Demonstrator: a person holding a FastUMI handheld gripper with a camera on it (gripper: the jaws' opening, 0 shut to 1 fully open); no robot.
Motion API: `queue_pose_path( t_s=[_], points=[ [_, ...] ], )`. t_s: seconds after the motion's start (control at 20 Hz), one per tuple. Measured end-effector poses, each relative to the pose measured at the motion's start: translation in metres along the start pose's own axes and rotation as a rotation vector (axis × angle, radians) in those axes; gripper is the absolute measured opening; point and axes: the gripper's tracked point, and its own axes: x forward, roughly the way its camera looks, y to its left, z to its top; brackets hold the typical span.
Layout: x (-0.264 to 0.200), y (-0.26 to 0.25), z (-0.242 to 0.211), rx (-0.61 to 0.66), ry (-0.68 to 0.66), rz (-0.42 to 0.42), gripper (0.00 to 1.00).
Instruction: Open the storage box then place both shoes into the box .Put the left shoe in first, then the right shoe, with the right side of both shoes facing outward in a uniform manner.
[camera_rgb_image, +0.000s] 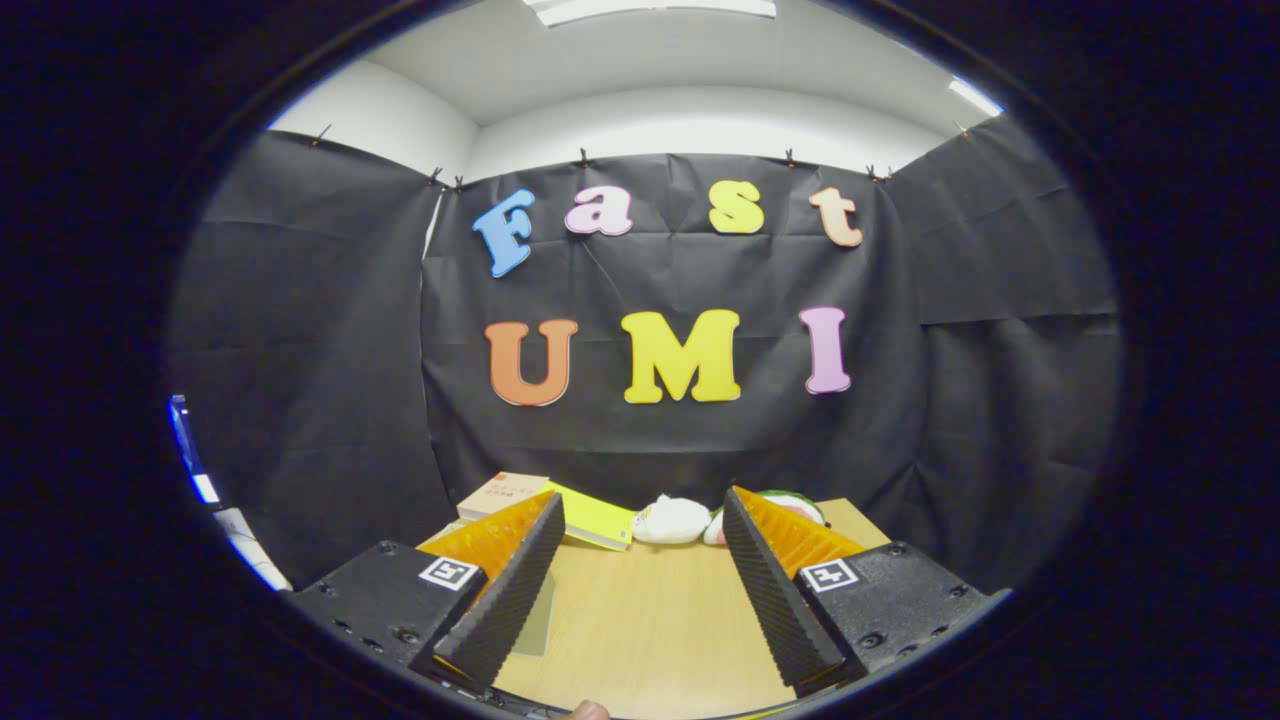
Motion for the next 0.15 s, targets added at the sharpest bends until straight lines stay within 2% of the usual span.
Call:
queue_pose_path(
  t_s=[0.15],
  points=[
    [-0.0066,-0.0156,0.0049,-0.028,-0.044,-0.023,1.0]
  ],
)
